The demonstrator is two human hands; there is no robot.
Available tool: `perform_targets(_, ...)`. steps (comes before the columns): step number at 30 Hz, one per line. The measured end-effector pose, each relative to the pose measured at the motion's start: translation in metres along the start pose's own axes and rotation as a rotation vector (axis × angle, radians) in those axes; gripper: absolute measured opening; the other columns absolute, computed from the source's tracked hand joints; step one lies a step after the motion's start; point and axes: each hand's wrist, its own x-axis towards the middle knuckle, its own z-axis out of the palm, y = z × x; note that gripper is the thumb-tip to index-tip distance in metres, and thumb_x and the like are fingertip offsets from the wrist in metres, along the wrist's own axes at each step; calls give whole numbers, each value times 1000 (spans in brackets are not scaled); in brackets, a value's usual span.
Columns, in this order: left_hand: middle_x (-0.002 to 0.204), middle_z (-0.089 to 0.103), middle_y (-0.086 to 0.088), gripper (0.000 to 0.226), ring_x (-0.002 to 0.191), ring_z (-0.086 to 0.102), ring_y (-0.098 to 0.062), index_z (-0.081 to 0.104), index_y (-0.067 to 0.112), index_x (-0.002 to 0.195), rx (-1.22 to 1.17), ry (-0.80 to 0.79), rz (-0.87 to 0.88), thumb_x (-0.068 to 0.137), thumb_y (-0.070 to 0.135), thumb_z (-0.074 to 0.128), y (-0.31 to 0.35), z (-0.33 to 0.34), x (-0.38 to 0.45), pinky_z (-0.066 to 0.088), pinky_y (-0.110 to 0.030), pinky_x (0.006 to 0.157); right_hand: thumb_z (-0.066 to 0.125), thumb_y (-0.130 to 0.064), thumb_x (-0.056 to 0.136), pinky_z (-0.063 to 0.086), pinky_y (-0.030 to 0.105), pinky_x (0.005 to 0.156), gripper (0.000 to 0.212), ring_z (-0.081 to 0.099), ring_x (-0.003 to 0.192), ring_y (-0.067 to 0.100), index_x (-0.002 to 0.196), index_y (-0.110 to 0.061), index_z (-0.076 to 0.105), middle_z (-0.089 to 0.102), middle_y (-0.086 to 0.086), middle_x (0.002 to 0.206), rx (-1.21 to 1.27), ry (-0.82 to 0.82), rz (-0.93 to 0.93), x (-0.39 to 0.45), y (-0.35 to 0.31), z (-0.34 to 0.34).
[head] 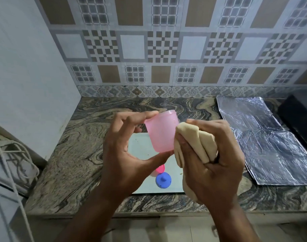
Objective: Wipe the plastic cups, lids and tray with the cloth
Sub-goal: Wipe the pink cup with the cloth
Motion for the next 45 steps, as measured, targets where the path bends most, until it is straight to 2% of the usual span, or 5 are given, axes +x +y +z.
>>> perform_targets(7,114,58,-4,76,102,62,-35,66,26,129,-10,11,47,62,39,100,0,0,-4,55,-56,84,79,-21,94,54,33,68,9,70,81,18,97,-20,71,73,-5,91,-13,4,130,19,5,4)
perform_targets(20,133,59,6,72,126,66,-33,49,23,124,-458,15,-130,67,7,90,-1,10,-5,55,-42,101,74,-11,96,47,4,79,17,66,86,-10,106,-9,60,68,-22,102,103,164,109,-16,-1,15)
perform_targets(27,127,60,-4,70,122,62,-25,61,23,126,-61,39,-36,66,33,97,-6,2,3,54,-35,96,77,-20,91,50,15,67,21,67,74,1,104,-32,66,70,-9,92,64,102,106,-10,5,6)
perform_targets(37,113,62,-5,72,104,62,-17,67,17,123,120,-33,107,62,37,99,3,-4,6,51,-29,86,81,-21,93,55,37,68,10,71,82,17,100,-20,73,74,-5,92,-4,-18,122,19,5,3)
perform_targets(45,122,64,-12,71,111,66,-31,56,19,118,-246,59,-146,62,26,98,-10,5,-7,54,-56,99,71,-17,95,50,14,67,9,63,69,-1,97,-16,62,66,-17,81,249,120,235,6,10,8)
